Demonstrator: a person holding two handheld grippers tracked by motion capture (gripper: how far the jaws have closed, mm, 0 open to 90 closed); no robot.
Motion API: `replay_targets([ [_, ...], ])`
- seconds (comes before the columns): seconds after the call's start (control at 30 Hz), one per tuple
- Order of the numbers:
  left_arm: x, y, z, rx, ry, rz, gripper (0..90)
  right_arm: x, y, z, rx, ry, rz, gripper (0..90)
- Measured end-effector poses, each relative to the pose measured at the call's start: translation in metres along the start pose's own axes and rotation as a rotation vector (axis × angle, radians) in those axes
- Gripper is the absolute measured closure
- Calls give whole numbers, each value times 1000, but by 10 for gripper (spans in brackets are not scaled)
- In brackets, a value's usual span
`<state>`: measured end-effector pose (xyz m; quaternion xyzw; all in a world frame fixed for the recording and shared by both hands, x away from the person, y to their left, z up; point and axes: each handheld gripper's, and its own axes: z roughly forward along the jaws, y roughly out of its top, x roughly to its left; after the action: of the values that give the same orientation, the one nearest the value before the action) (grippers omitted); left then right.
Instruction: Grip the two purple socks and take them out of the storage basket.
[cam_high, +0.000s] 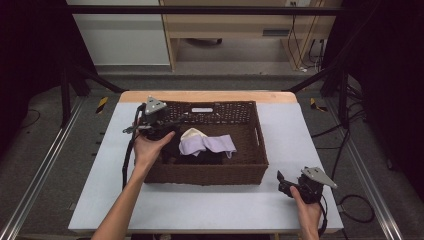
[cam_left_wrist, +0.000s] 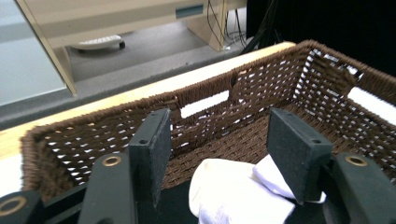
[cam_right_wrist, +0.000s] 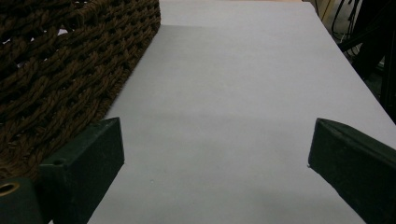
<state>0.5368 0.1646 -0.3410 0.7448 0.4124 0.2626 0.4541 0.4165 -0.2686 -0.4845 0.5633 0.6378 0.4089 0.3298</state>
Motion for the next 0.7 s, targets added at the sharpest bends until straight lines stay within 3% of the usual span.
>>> replay_targets([
  [0.23,-1,-11,28,57,7,-10,404,0,0,0,-2,1,-2,39],
  [0.43,-2,-18,38,98,0,-5,403,0,0,0,0,3,0,40],
  [0.7,-10,-29,43,181,-2,55,397,2,0,0,-4,-9,-16,40],
])
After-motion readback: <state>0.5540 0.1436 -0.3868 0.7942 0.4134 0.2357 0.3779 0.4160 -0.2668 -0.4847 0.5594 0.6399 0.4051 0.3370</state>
